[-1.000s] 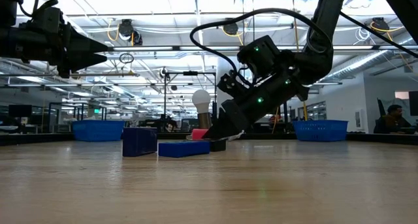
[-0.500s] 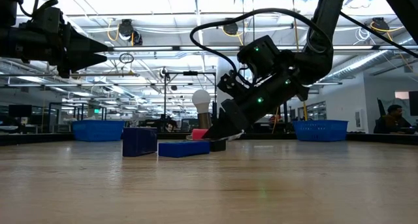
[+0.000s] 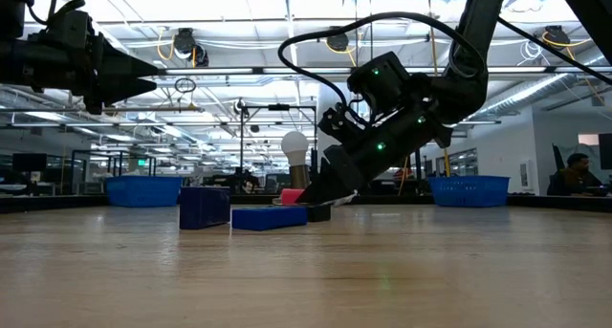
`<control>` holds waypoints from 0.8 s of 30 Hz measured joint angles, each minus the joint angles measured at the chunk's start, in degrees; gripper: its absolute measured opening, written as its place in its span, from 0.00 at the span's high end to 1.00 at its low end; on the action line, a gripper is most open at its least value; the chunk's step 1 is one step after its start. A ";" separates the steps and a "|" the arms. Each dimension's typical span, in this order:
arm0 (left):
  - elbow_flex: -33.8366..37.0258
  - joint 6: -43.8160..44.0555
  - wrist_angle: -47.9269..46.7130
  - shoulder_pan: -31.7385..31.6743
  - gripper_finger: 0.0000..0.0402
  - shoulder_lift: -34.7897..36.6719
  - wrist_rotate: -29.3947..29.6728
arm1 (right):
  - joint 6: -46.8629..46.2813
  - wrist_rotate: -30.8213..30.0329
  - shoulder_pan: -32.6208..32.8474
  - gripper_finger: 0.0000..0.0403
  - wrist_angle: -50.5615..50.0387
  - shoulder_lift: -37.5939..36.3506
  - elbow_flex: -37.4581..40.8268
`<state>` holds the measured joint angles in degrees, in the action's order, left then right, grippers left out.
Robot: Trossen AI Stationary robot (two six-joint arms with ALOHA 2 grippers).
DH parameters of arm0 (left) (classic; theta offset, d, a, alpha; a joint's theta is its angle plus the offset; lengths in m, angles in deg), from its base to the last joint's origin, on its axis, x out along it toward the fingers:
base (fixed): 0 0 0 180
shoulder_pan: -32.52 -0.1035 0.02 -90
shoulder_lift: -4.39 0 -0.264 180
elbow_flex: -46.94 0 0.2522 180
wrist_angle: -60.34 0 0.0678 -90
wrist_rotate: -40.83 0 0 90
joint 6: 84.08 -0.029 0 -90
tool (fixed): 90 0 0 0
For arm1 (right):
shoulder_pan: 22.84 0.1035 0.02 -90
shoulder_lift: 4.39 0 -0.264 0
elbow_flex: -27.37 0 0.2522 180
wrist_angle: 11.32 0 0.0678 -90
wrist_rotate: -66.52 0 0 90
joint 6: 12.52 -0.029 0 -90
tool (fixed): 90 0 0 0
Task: Pick & Place Office items
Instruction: Put the pink charger adapter into the right blue bin
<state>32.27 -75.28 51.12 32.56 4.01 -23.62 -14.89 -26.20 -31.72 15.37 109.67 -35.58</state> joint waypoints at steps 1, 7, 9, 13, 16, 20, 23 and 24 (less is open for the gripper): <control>0.00 0.00 -0.01 0.01 0.47 0.00 0.00 | 0.01 0.00 0.00 0.60 0.00 0.00 0.00; 0.00 0.00 -0.02 0.01 0.47 -0.01 -0.01 | 0.01 0.00 0.00 0.59 0.00 0.00 0.00; 0.01 0.00 -0.01 0.00 0.47 0.00 0.01 | 0.01 0.01 0.00 0.59 0.00 0.00 0.00; 0.00 0.00 -0.02 0.00 0.47 -0.01 0.01 | 0.01 0.02 0.00 0.60 0.00 0.00 0.00; 0.00 0.00 -0.02 0.02 0.47 -0.01 0.01 | 0.01 0.02 0.00 0.60 -0.02 0.00 0.00; 0.00 0.00 -0.01 0.00 0.47 -0.01 -0.01 | 0.00 0.02 0.00 0.60 -0.02 0.00 0.00; 0.00 0.00 -0.02 0.01 0.47 0.01 0.00 | 0.01 0.02 0.00 0.60 -0.01 0.00 0.00; 0.00 0.00 0.00 0.01 0.47 0.00 0.00 | 0.01 0.02 0.02 0.60 -0.02 0.00 0.00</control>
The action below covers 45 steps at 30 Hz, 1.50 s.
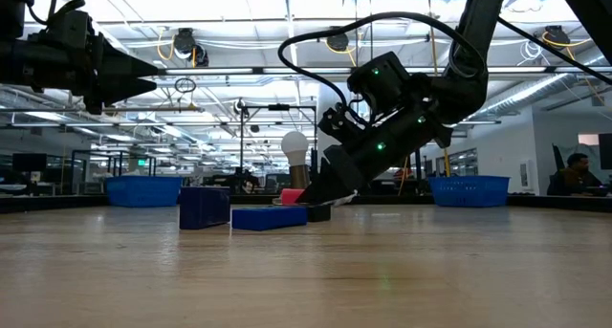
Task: Pick & Place Office items
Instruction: Put the pink charger adapter into the right blue bin
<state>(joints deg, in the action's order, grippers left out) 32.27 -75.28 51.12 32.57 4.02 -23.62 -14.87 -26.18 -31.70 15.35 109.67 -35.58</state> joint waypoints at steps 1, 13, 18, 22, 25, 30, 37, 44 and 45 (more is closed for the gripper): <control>0.00 0.00 -0.01 0.00 0.47 -0.01 0.00 | 0.00 0.00 0.00 0.60 0.00 0.00 0.00; 0.00 0.00 -0.01 0.01 0.47 0.00 0.01 | 0.00 0.00 0.00 0.60 0.00 0.00 0.00; 0.00 0.00 0.00 0.00 0.47 -0.01 0.01 | 0.02 0.00 0.00 0.61 0.00 0.00 0.00; 0.02 0.00 0.00 -0.01 0.47 0.00 0.00 | 0.02 0.00 0.00 0.61 -0.01 0.00 0.00; 0.02 0.00 -0.02 -0.01 0.47 0.01 0.01 | 0.02 0.00 0.00 0.60 -0.02 0.00 0.00; 0.00 0.00 -0.01 -0.01 0.47 -0.01 0.01 | 0.04 0.00 0.00 0.61 -0.01 0.00 0.00; 0.02 0.00 0.00 0.01 0.47 0.01 0.01 | 0.04 0.00 0.00 0.60 -0.02 0.02 0.00; 0.00 0.00 -0.02 -0.01 0.47 -0.01 0.01 | 0.04 0.00 0.00 0.61 0.00 0.02 0.00; 0.00 0.00 -0.02 -0.01 0.47 -0.01 0.01 | 0.02 0.00 0.00 0.61 0.00 0.02 0.00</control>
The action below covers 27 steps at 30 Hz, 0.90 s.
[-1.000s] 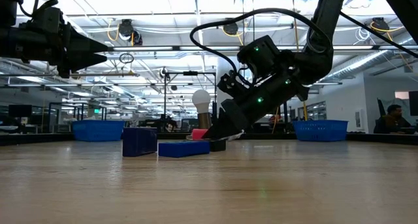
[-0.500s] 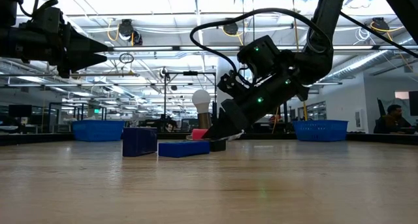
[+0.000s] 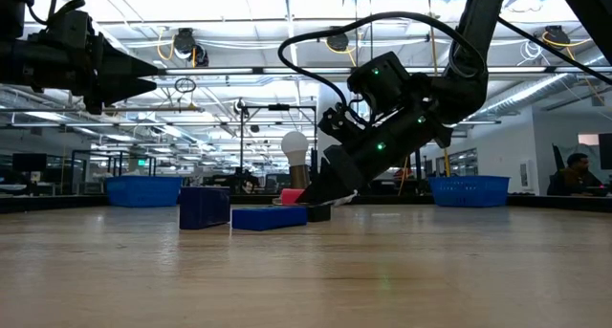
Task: Pick & Place Office items
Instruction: Put the pink charger adapter into the right blue bin
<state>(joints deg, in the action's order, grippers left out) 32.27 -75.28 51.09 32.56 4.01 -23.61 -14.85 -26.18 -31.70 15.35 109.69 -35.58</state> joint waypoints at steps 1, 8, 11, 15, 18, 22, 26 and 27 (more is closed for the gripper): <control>0.00 0.00 0.00 0.00 0.47 0.00 -0.02 | 0.00 0.00 0.00 0.61 0.00 0.00 0.00; 0.01 0.00 0.00 0.02 0.47 0.01 0.00 | 0.02 0.00 0.02 0.61 0.00 0.00 0.00; 0.00 0.00 0.02 0.00 0.47 0.00 -0.02 | 0.01 0.00 0.02 0.61 -0.02 0.00 0.00; 0.01 0.00 0.02 0.02 0.47 0.00 0.00 | 0.00 0.00 0.02 0.60 -0.02 0.00 0.00; 0.01 0.00 0.02 0.02 0.47 0.00 0.00 | 0.00 0.00 0.02 0.61 -0.02 0.00 0.00; 0.02 0.00 0.02 0.02 0.47 0.00 0.00 | 0.01 0.00 0.02 0.62 -0.02 0.00 -0.02; 0.00 0.00 0.01 0.01 0.47 0.00 0.00 | 0.01 0.00 0.02 0.61 -0.04 0.00 -0.02; 0.00 0.00 0.01 0.00 0.47 0.01 -0.01 | 0.00 0.00 0.02 0.61 -0.04 0.00 -0.01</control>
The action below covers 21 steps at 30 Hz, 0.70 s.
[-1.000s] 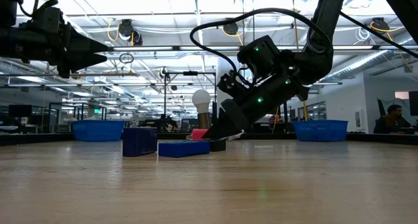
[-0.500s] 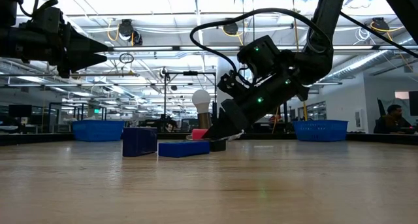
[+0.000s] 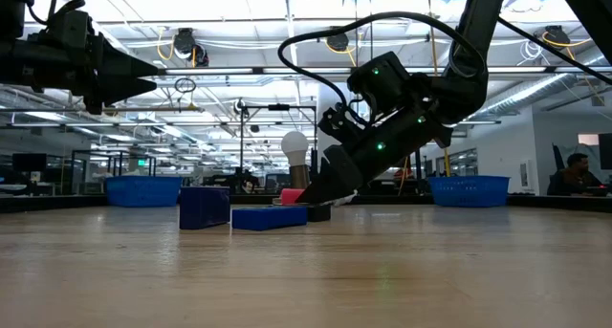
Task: Pick & Place Office items
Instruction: Put the pink charger adapter into the right blue bin
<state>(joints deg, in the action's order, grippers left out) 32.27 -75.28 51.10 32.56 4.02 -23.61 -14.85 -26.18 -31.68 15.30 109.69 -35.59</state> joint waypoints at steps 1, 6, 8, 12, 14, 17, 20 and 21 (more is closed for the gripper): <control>0.02 0.00 -0.01 0.00 0.47 0.00 0.01 | 0.02 0.00 0.00 0.61 0.00 0.00 -0.01; 0.00 0.00 0.00 0.00 0.47 0.00 0.00 | 0.02 0.00 0.00 0.62 0.00 0.00 -0.01; 0.00 0.00 0.00 0.00 0.47 0.01 -0.02 | 0.02 0.00 0.00 0.61 0.00 0.00 -0.01; 0.02 0.00 0.01 0.02 0.47 0.01 0.01 | 0.00 0.00 0.02 0.62 -0.20 -0.25 -0.01; 0.01 0.00 0.00 0.01 0.47 0.00 0.01 | 0.01 0.00 0.02 0.63 -0.73 -1.18 0.01; 0.01 0.00 -0.01 0.00 0.47 0.01 0.00 | 0.00 -0.01 0.02 0.63 -0.90 -2.72 -0.03; 0.01 0.00 -0.01 0.01 0.47 0.01 0.00 | -0.08 -0.02 0.02 0.62 -2.10 -3.52 -0.03; 0.02 0.00 -0.01 0.02 0.47 -0.01 0.01 | -0.27 -0.04 0.02 0.62 -2.91 -3.85 -0.03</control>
<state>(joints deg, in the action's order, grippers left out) 32.29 -75.28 51.09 32.58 4.01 -23.61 -15.12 -26.22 -31.66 12.40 105.84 -35.62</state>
